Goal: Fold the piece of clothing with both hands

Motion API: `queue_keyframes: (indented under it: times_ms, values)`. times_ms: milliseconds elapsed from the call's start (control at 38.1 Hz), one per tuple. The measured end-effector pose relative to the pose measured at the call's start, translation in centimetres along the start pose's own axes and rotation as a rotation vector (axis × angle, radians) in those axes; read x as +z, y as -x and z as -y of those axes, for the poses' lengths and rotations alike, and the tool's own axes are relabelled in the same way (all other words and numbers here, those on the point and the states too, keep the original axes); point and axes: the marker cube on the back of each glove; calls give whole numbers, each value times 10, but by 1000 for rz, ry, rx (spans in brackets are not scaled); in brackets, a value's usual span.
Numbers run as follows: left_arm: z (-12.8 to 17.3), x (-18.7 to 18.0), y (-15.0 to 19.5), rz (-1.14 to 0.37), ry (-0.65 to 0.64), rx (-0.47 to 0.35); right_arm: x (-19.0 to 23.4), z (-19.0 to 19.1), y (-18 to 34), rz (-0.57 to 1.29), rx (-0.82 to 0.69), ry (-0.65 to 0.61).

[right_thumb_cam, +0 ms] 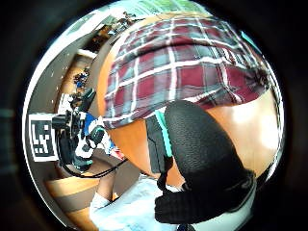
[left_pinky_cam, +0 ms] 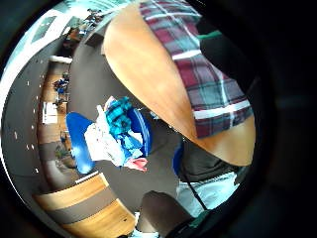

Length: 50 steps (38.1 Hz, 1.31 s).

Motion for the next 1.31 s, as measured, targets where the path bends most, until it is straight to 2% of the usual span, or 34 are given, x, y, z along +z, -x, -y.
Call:
queue_keyframes:
  times_ms: [184, 315, 419, 551, 655, 734, 891, 996, 1075, 1154, 1232, 1311]
  values:
    - [7, 31, -5, 17, 74, 16, 38, 16, -20, 5, 33, 87]
    - [11, 46, -6, 36, 46, 5, 57, 26, -30, 59, 9, 152]
    - [14, 52, -5, 22, -6, -6, 63, 31, -34, 85, 10, 152]
    - [17, 49, -1, 0, -129, -42, 61, 32, -34, 98, 18, 79]
    - [23, 46, 2, -7, -248, -63, 58, 35, -36, 75, 37, -73]
    - [30, 48, 5, -17, -327, -48, 54, 34, -36, 36, 29, -201]
    - [15, 23, 11, -46, -445, 23, 45, 26, -33, 5, -46, -405]
    - [-9, -3, 14, -64, -517, 66, 28, 5, -27, 50, -133, -455]
    - [-18, -22, 18, -73, -550, 132, 14, -8, -27, 108, -197, -428]
    - [-15, -34, 28, -48, -514, 181, 0, -6, -29, 178, -241, -373]
    - [-2, -46, 40, 2, -457, 196, -22, -1, -28, 212, -261, -307]
    - [24, -63, 49, 71, -423, 190, -42, 25, -29, 198, -248, -239]
